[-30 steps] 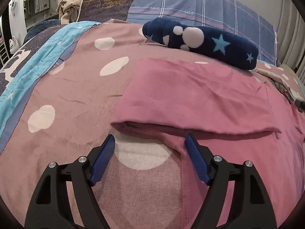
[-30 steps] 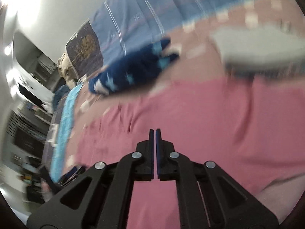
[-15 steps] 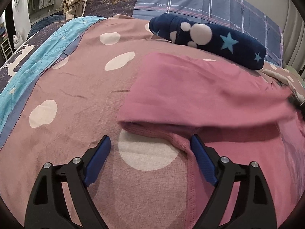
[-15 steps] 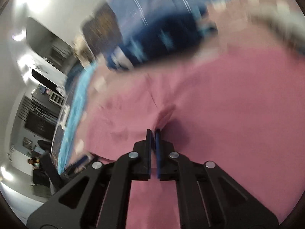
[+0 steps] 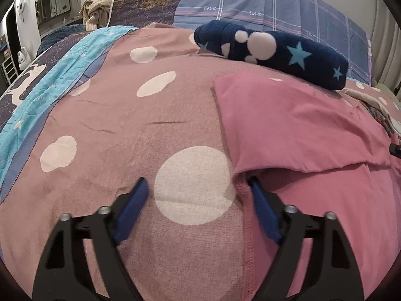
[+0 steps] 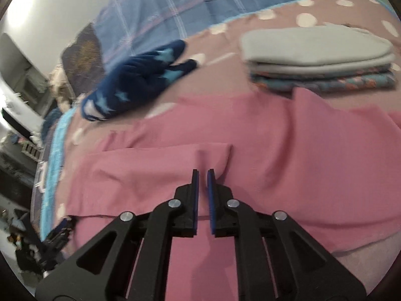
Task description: Fold small clothes
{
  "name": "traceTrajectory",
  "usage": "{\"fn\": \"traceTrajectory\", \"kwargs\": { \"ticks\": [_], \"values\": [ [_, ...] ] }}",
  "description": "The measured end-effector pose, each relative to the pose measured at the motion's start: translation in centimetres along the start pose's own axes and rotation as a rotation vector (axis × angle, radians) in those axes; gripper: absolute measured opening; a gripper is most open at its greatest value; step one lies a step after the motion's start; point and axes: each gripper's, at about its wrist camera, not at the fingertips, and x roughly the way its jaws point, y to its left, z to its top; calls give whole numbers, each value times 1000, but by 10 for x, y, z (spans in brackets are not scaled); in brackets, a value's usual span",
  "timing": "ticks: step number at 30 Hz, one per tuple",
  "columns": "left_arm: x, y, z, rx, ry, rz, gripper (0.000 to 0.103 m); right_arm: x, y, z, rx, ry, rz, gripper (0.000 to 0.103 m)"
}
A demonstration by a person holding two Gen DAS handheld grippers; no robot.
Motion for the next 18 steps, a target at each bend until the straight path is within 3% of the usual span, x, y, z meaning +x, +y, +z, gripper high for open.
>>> {"fn": "traceTrajectory", "kwargs": {
  "ticks": [1, 3, 4, 5, 8, 9, 11, 14, 16, 17, 18],
  "values": [
    [-2, -2, 0, 8, -10, -6, 64, -3, -2, 1, 0, -6, -26, 17],
    [-8, -6, -1, 25, -32, -47, 34, -10, 1, 2, -20, -40, -71, 21],
    [-12, -8, -1, 31, -41, -75, 26, -14, 5, 2, -37, -55, -74, 23],
    [-15, -11, -1, 39, -52, -97, 10, -19, 11, 2, -66, -67, -68, 25],
    [-25, -14, 0, 67, -92, -73, 7, -24, 32, -4, -158, -68, -26, 34],
    [-25, -11, 0, 62, -92, -44, 0, -23, 37, -8, -195, -58, -13, 36],
    [-22, 1, -1, 56, -84, 40, 0, -20, 39, -15, -237, -29, -20, 40],
    [-19, 31, -1, -52, -40, -40, 2, -14, 29, -22, -226, 3, -43, 41],
    [-19, 36, 5, -74, -31, -93, 19, -10, 23, -24, -209, 20, -42, 41],
    [-18, 35, 10, -78, -35, -94, 35, -7, 20, -24, -197, 32, -39, 41],
    [-15, 33, 15, -79, -41, -104, 39, -6, 18, -25, -185, 40, -41, 41]
  ]
}}
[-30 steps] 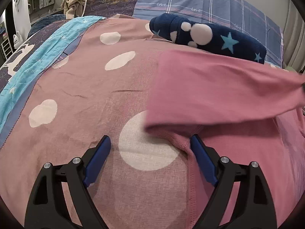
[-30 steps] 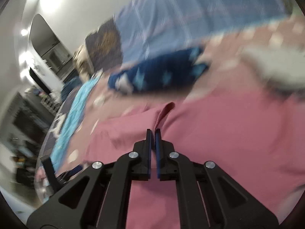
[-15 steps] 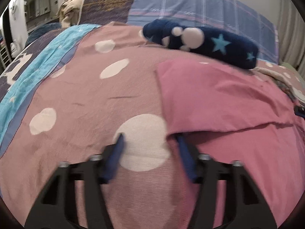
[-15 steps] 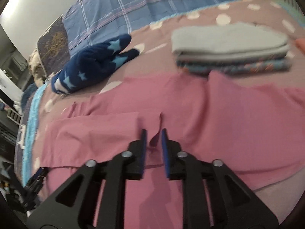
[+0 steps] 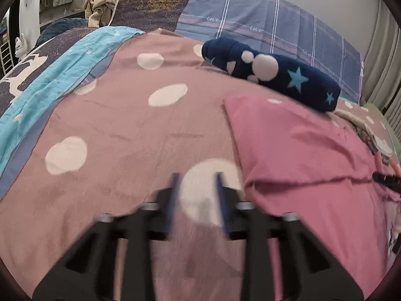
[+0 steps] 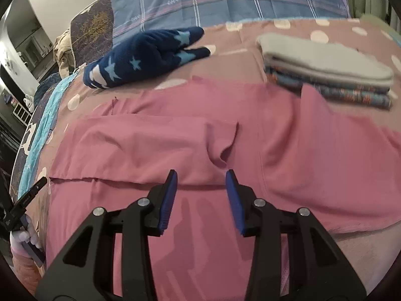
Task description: Fold small clothes
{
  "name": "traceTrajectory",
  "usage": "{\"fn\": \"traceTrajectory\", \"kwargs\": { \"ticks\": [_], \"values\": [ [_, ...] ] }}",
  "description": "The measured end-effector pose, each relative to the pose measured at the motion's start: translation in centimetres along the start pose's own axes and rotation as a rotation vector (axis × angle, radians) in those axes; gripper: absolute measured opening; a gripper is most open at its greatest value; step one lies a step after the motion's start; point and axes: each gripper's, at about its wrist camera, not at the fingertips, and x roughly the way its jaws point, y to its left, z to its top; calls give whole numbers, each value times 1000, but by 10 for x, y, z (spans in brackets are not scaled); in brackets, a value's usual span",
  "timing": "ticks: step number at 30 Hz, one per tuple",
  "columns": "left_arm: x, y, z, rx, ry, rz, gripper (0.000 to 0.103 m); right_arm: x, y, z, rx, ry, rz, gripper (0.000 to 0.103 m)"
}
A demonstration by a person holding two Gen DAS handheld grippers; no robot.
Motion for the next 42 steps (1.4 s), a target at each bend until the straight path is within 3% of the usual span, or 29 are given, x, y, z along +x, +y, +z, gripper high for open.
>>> {"fn": "traceTrajectory", "kwargs": {
  "ticks": [3, 5, 6, 7, 8, 10, 12, 14, 16, 17, 19, 20, 21, 23, 25, 28, 30, 32, 33, 34, 35, 38, 40, 42],
  "values": [
    [17, -9, 16, -12, 14, -78, 41, 5, -6, -1, 42, 18, 13, 48],
    [42, -16, 30, -33, 65, -140, 47, 13, -8, 1, 53, 46, 38, 54],
    [55, -20, 37, -44, 90, -158, 47, 17, -8, 4, 54, 49, 48, 50],
    [67, -22, 43, -56, 107, -165, 47, 21, -7, 7, 50, 41, 41, 20],
    [75, -23, 49, -71, 106, -167, 46, 22, -5, 9, 41, 40, 36, 5],
    [85, -24, 64, -108, 110, -243, 9, 17, -5, 13, 72, 31, 99, 7],
    [82, -24, 73, -131, 95, -296, 4, -9, -8, 16, 104, -39, 198, 7],
    [71, -29, 75, -58, 51, -287, 4, -29, -13, 16, 103, -66, 221, 7],
    [68, -32, 71, 0, 43, -246, 5, -25, -20, 13, 89, 6, 198, 13],
    [71, -31, 68, 19, 51, -218, 5, -12, -26, 7, 68, 77, 125, 15],
    [76, -24, 63, 8, 70, -216, 7, 0, -32, -2, 49, 118, 15, 15],
    [77, -20, 61, -4, 76, -220, 11, 2, -35, -6, 55, 106, 30, 16],
    [77, -16, 58, -20, 79, -219, 23, -1, -36, -7, 65, 95, 45, 22],
    [74, -13, 55, -33, 84, -198, 34, -7, -35, -4, 77, 75, 85, 33],
    [59, -19, 52, -8, 67, -210, 37, -11, -26, 3, 50, 56, 84, 39],
    [27, -38, 39, 91, 12, -246, 50, -4, -17, 13, 33, 71, 78, 44],
    [9, -52, 23, 199, -11, -232, 64, 12, -21, 18, 82, 109, 86, 45],
    [7, -63, 8, 300, 13, -169, 65, 28, -25, 24, 126, 106, 101, 39],
    [13, -67, 1, 345, 36, -115, 64, 31, -21, 27, 111, 89, 87, 16],
    [20, -68, -5, 376, 63, -65, 61, 33, -18, 28, 86, 77, 70, 1],
    [27, -66, -10, 389, 85, -31, 42, 33, -12, 31, 61, 57, 58, 1],
    [22, -49, -7, 332, 63, -55, 23, 5, -11, 37, 88, -73, 40, 1],
    [21, -37, -3, 294, 44, -13, 22, -5, -17, 43, 103, -116, -18, 1],
    [23, -28, -3, 257, 51, -26, 22, 8, -25, 47, 100, -59, -72, 4]
  ]
}}
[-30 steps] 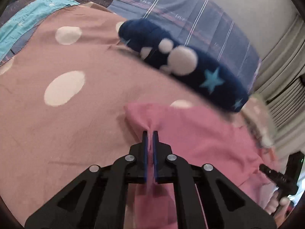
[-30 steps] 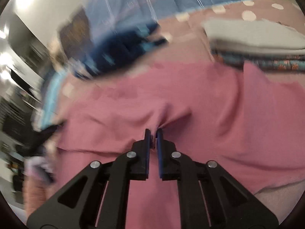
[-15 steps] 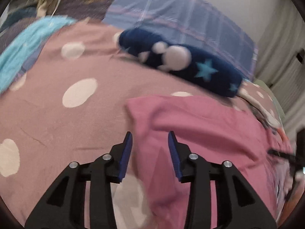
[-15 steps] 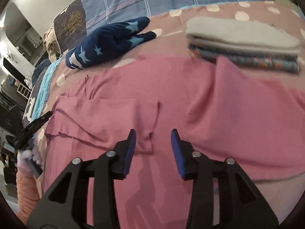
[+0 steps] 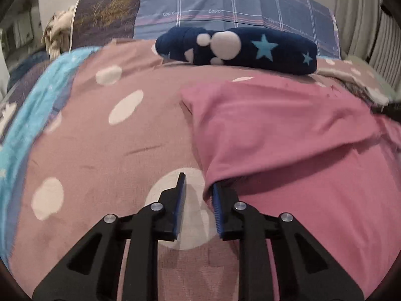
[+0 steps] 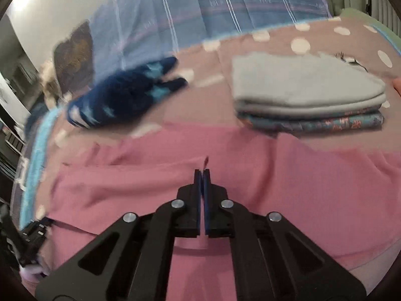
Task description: Fold small clothes
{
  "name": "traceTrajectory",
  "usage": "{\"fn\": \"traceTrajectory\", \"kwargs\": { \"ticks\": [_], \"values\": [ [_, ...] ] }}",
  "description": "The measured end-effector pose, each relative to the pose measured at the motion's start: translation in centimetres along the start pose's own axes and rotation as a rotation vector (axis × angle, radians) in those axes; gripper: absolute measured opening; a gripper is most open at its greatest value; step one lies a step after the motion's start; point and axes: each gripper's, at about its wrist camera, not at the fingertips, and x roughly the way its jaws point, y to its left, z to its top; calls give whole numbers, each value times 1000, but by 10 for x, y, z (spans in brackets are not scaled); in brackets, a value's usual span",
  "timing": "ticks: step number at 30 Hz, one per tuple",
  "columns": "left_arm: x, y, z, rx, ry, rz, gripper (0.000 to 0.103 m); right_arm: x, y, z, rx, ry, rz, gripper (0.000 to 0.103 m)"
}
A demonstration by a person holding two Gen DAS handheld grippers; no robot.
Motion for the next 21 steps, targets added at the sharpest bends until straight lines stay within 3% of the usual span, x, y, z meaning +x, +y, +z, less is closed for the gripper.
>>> {"fn": "traceTrajectory", "kwargs": {
  "ticks": [3, 5, 8, 10, 12, 14, 16, 17, 19, 21],
  "values": [
    [-2, -4, -4, 21, -18, 10, 22, 4, -11, -9, 21, 21, -18, 19],
    [-6, -9, -6, 35, -24, 19, 22, -7, -13, -21, 4, 3, 16, 21],
    [-6, -14, -6, 52, -21, 24, 22, -25, 3, -42, -135, -13, 59, 25],
    [-4, -16, -5, 53, -17, 29, 23, -29, 19, -55, -250, 0, 69, 49],
    [-3, -17, -4, 48, -15, 34, 23, -21, 40, -67, -378, 19, 13, 53],
    [-3, -19, -3, 48, -16, 36, 23, -5, 50, -73, -436, 34, -66, 49],
    [-7, -19, -3, 40, -22, 28, 12, 3, 46, -71, -416, 15, -71, 3],
    [-13, -18, -4, 29, -30, 13, 6, 1, 43, -65, -379, 15, -61, 2],
    [-27, -18, -5, 27, -64, -9, 6, -17, 37, -61, -323, -24, -23, 2],
    [-39, -22, -8, 51, -81, -38, 6, -40, 38, -61, -360, -69, -38, 2]
  ]
}}
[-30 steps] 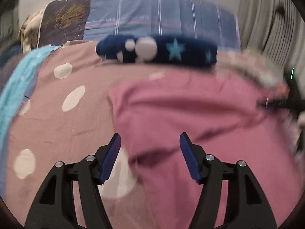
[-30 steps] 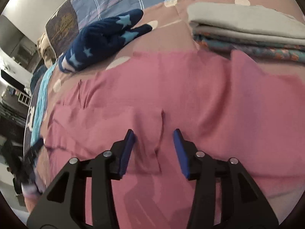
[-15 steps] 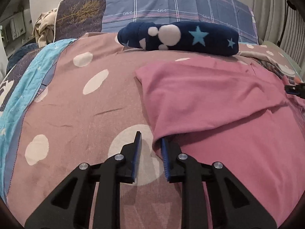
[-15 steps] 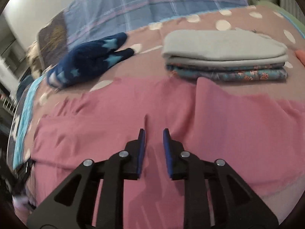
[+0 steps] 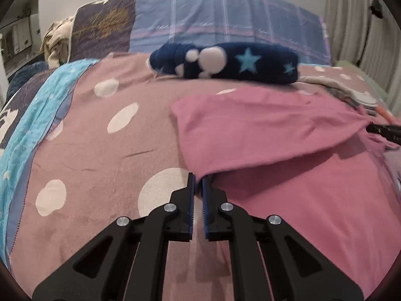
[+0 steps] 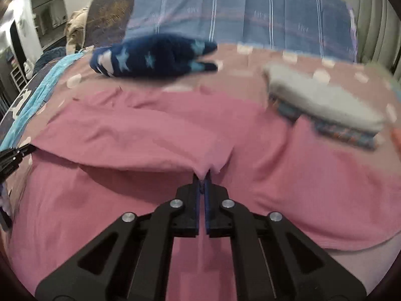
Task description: Fold small clothes
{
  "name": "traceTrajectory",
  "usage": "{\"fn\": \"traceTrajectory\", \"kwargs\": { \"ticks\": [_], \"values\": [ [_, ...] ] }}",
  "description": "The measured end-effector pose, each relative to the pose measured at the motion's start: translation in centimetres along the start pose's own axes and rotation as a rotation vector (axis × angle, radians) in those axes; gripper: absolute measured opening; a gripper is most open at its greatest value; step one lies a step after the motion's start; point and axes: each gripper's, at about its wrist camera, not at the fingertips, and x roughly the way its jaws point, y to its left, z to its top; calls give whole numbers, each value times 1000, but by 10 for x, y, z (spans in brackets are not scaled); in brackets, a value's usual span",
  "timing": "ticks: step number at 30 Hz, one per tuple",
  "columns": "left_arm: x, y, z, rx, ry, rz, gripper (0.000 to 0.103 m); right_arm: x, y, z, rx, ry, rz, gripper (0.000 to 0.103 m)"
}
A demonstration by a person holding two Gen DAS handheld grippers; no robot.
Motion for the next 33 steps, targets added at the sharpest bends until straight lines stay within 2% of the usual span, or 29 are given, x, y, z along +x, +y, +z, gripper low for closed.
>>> {"fn": "traceTrajectory", "kwargs": {
  "ticks": [2, 3, 4, 5, 8, 12, 14, 16, 19, 20, 21, 23, 25, 26, 27, 30, 32, 33],
  "values": [
    [-5, -6, -2, 25, 4, -19, 6, -4, -3, -2, -49, 44, -37, 4],
    [-5, -10, -4, 45, 13, -31, 6, -1, -6, -4, -54, 76, -50, 16],
    [-4, -11, -6, 54, 21, -35, 7, 2, -10, -7, -51, 106, -70, 33],
    [-2, -13, -9, 65, 39, -31, 8, 3, -14, -10, -40, 122, -94, 40],
    [0, -8, -14, 40, 66, -28, 28, -4, -17, -10, 3, 96, -79, 42],
    [-8, 15, -2, -70, 10, -108, 51, -15, -3, 3, 8, 43, -2, 43],
    [2, 31, 13, -153, 0, -167, 55, -16, 9, 7, -21, 44, 26, 43],
    [32, 56, 34, -284, 25, -235, 55, -16, 19, 6, -39, 43, 42, 45],
    [81, 71, 53, -381, 94, -259, 52, -12, 30, -2, -37, 62, 73, 46],
    [97, 73, 58, -408, 121, -273, 33, -10, 31, -8, -28, 73, 81, 46],
    [113, 75, 63, -439, 137, -294, 5, -8, 30, -13, -18, 82, 83, 46],
    [117, 72, 74, -463, 100, -304, 3, -10, 24, -24, 1, 93, 73, 46],
    [97, 60, 90, -384, -23, -283, 3, -10, 16, -32, 21, 99, 57, 46],
    [88, 53, 96, -319, -65, -243, 3, -11, 10, -38, 37, 102, 51, 46],
    [88, 50, 97, -280, -59, -211, 3, -11, 4, -43, 54, 109, 46, 46],
    [103, 40, 88, -155, 36, -115, 6, -10, -8, -55, 89, 116, 46, 46],
    [106, 40, 80, -109, 58, -35, 11, -15, -12, -60, 106, 98, 61, 46],
    [101, 42, 79, -116, 50, -19, 14, -17, -13, -61, 112, 93, 65, 46]
  ]
}}
